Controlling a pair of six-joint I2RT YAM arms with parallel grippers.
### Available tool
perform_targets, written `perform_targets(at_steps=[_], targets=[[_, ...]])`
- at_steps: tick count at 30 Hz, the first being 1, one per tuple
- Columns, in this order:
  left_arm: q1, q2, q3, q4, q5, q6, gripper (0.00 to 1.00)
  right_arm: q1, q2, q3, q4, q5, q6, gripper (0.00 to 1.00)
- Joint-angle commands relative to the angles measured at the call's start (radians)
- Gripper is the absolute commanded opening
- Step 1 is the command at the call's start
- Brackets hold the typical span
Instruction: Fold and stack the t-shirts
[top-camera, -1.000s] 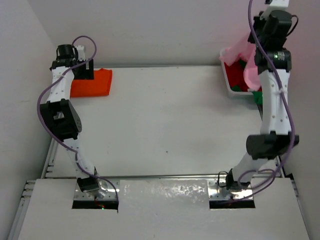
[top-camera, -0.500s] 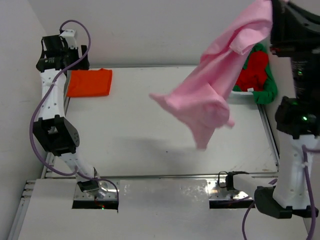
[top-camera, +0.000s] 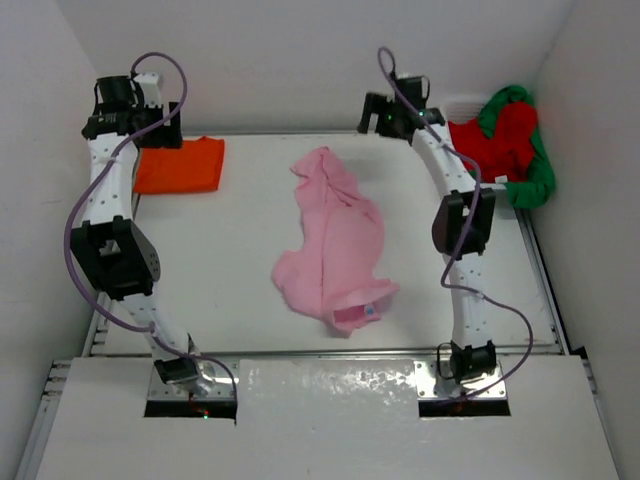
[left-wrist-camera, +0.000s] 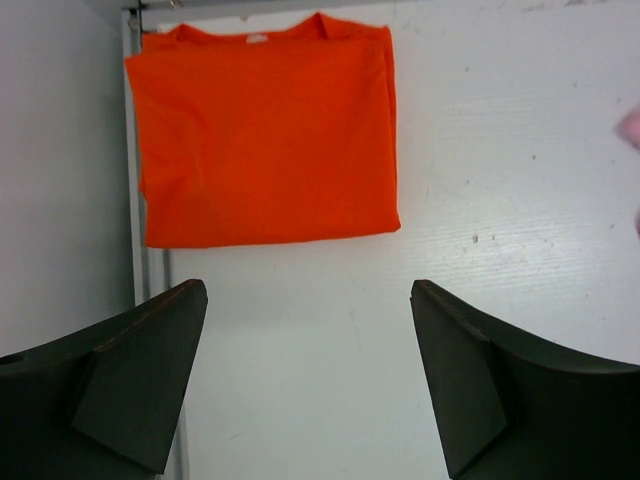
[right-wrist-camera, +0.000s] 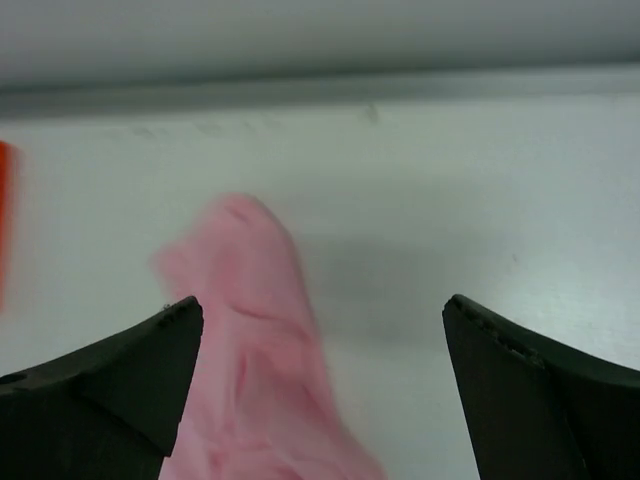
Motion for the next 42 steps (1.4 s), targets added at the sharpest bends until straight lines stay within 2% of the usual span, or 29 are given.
perform_targets(at_steps=[1,2,3,6,7,8,9,10,11,13,14,15,16,18,19,22,23,25,28,30,33,35,37,38,39,40,41,42], targets=[[-0.007,-0.032,-0.006,-0.018,-0.011,0.043,0.82,0.015,-0.03,0.078,-0.417,0.14,-0.171,0.99],[-0.009,-0.043,-0.025,-0.004,-0.008,0.054,0.82,0.022,-0.091,-0.039,-0.358,0.148,-0.212,0.99],[-0.009,-0.058,-0.046,0.003,0.012,0.058,0.82,0.033,-0.265,-0.333,-0.176,0.172,-0.236,0.99],[-0.013,-0.114,-0.125,0.023,0.081,0.072,0.82,0.077,-0.573,-0.771,0.096,0.183,-0.365,0.99],[-0.026,-0.138,-0.157,0.023,0.093,0.077,0.81,0.097,-0.623,-0.837,0.112,0.172,-0.393,0.99],[-0.036,-0.149,-0.172,0.02,0.101,0.096,0.8,0.104,-0.663,-0.888,0.115,0.156,-0.433,0.92],[-0.052,-0.161,-0.191,0.016,0.112,0.112,0.79,0.107,-0.72,-0.969,0.083,0.121,-0.448,0.72],[-0.093,-0.183,-0.235,-0.002,0.115,0.13,0.73,0.113,-0.743,-1.003,0.059,0.052,-0.451,0.06],[-0.121,-0.195,-0.264,-0.016,0.123,0.174,0.68,0.117,-0.768,-1.034,0.031,0.041,-0.451,0.0],[-0.223,-0.238,-0.395,-0.07,0.153,0.244,0.55,0.139,-0.867,-1.167,0.017,0.025,-0.451,0.01],[-0.274,-0.253,-0.447,-0.087,0.153,0.306,0.54,0.145,-0.901,-1.21,0.02,0.031,-0.435,0.25],[-0.324,-0.284,-0.569,-0.095,0.134,0.333,0.55,0.154,-0.932,-1.285,0.019,0.04,-0.406,0.36],[-0.43,-0.301,-0.637,-0.092,0.117,0.351,0.58,0.16,-0.967,-1.311,0.004,0.04,-0.375,0.43],[-0.544,-0.333,-0.761,-0.06,0.074,0.371,0.64,0.165,-0.984,-1.379,-0.065,0.018,-0.294,0.61],[-0.651,-0.376,-0.872,-0.002,0.06,0.382,0.67,0.163,-0.996,-1.406,-0.078,-0.004,-0.249,0.63],[-0.795,-0.453,-1.032,0.15,0.018,0.393,0.71,0.163,-1.009,-1.52,-0.075,-0.145,-0.18,0.69],[-0.82,-0.439,-1.045,0.154,0.014,0.403,0.72,0.163,-1.009,-1.561,-0.055,-0.223,-0.133,0.71],[-0.872,-0.422,-1.057,0.181,-0.006,0.402,0.73,0.166,-1.012,-1.597,-0.035,-0.254,-0.085,0.72],[-0.92,-0.373,-1.108,0.264,-0.057,0.406,0.75,0.166,-1.016,-1.655,-0.006,-0.208,-0.065,0.72],[-0.948,-0.321,-1.14,0.313,-0.101,0.41,0.76,0.166,-1.0,-1.675,0.009,-0.207,-0.062,0.72],[-0.951,-0.267,-1.18,0.376,-0.156,0.393,0.73,0.166,-0.969,-1.71,0.071,-0.289,-0.036,0.7],[-0.951,-0.241,-1.188,0.382,-0.214,0.39,0.69,0.166,-0.946,-1.716,0.078,-0.32,-0.017,0.62],[-0.949,-0.218,-1.194,0.378,-0.238,0.388,0.47,0.17,-0.931,-1.729,0.104,-0.386,-0.002,0.5],[-0.949,-0.218,-1.205,0.379,-0.258,0.382,0.38,0.171,-0.932,-1.738,0.124,-0.394,0.003,0.33],[-0.949,-0.221,-1.211,0.398,-0.273,0.376,0.09,0.173,-0.938,-1.738,0.123,-0.395,0.001,0.23],[-0.948,-0.226,-1.216,0.41,-0.3,0.347,0.0,0.174,-0.941,-1.732,0.117,-0.388,-0.008,0.12],[-0.94,-0.235,-1.219,0.418,-0.317,0.341,0.0,0.174,-0.943,-1.714,0.091,-0.382,-0.016,0.0],[-0.905,-0.264,-1.21,0.415,-0.316,0.336,0.0,0.177,-0.949,-1.703,0.082,-0.378,-0.026,0.0]])
